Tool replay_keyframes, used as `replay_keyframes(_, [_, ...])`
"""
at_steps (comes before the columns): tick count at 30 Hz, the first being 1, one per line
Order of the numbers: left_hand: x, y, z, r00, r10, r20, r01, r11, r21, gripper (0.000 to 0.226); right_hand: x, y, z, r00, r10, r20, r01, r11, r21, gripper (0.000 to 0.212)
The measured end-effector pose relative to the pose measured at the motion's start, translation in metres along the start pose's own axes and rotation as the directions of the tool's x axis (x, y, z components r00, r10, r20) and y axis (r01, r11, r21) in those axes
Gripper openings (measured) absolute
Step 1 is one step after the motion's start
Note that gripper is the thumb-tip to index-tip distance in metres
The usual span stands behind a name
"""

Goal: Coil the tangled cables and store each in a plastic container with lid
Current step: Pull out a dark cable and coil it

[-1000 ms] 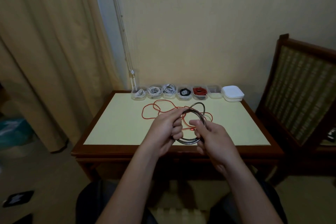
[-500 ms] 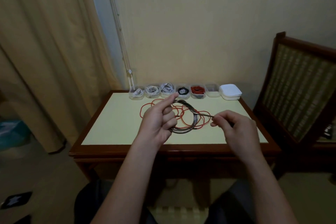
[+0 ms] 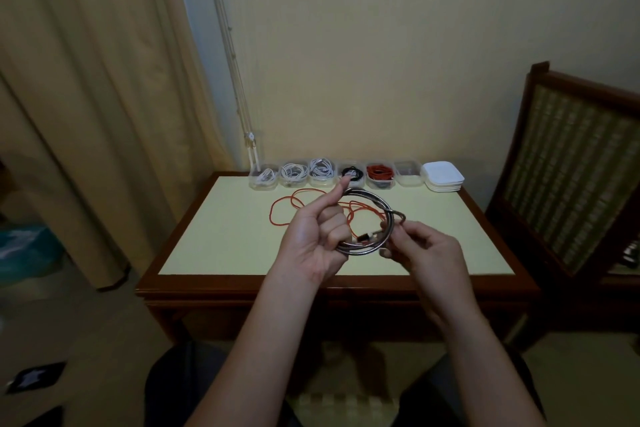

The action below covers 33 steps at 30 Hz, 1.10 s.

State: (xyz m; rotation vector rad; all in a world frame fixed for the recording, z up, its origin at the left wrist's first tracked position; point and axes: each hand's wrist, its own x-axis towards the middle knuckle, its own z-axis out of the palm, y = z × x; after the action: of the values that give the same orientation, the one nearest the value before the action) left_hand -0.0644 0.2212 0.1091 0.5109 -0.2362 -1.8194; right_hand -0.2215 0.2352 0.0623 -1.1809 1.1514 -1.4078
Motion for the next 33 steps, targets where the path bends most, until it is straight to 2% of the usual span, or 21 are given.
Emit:
replay_keyframes(2, [0.002,-0.002,-0.001,1.0,0.006,-0.011,-0.006,1.0,0.002,0.021,-0.004,-0.006,0.008,0.989,0.145,0.044,-0.151,0.916,0.373,0.016])
replay_keyframes(3, [0.003,-0.003,0.0,1.0,0.012,-0.019,-0.012,1.0,0.005,0.021,-0.004,-0.008,0.011,0.979,0.192,0.075,-0.204,0.848,0.489,0.017])
replay_keyframes(5, [0.005,-0.004,0.0,0.998,0.039,-0.044,-0.038,0.999,0.017,0.021,-0.005,-0.012,0.013,0.963,0.227,0.143,-0.267,0.778,0.569,0.017])
replay_keyframes(9, [0.009,-0.002,-0.005,0.987,0.131,-0.097,-0.125,0.99,0.06,0.013,-0.005,-0.012,0.012,0.934,0.235,0.27,-0.336,0.835,0.435,0.019])
replay_keyframes(13, [0.011,-0.006,-0.01,0.976,0.183,-0.119,-0.17,0.979,0.111,0.013,-0.011,-0.013,0.023,0.879,0.221,0.423,-0.426,0.764,0.485,0.019])
replay_keyframes(16, [0.013,-0.012,-0.012,0.923,0.336,-0.19,-0.296,0.932,0.208,0.016,-0.014,-0.014,0.029,0.853,0.214,0.476,-0.465,0.725,0.508,0.022])
replay_keyframes(18, [0.016,-0.015,-0.015,0.879,0.426,-0.214,-0.358,0.886,0.295,0.018,-0.014,-0.015,0.032,0.866,0.222,0.448,-0.446,0.747,0.493,0.023])
replay_keyframes(19, [0.017,-0.016,-0.016,0.879,0.425,-0.216,-0.347,0.881,0.323,0.018,-0.014,-0.015,0.033,0.881,0.231,0.412,-0.423,0.774,0.471,0.025])
replay_keyframes(21, [0.019,-0.018,-0.019,0.913,0.346,-0.218,-0.261,0.903,0.34,0.01,-0.011,-0.011,0.033,0.913,0.26,0.316,-0.378,0.83,0.41,0.028])
replay_keyframes(23, [0.019,-0.017,-0.021,0.949,0.247,-0.197,-0.167,0.921,0.351,0.014,-0.008,-0.007,0.03,0.927,0.293,0.236,-0.361,0.869,0.337,0.027])
replay_keyframes(26, [0.015,-0.013,-0.021,0.981,0.179,-0.069,-0.126,0.87,0.477,0.018,-0.004,-0.001,0.023,0.932,0.319,0.172,-0.352,0.91,0.219,0.023])
replay_keyframes(29, [0.015,-0.014,-0.019,0.981,0.194,-0.001,-0.158,0.805,0.571,0.025,-0.003,0.003,0.017,0.941,0.281,0.186,-0.3,0.95,0.085,0.02])
replay_keyframes(33, [0.018,-0.014,-0.023,0.952,0.307,-0.022,-0.239,0.781,0.578,0.024,-0.005,0.0,0.014,0.947,0.201,0.251,-0.215,0.976,0.026,0.015])
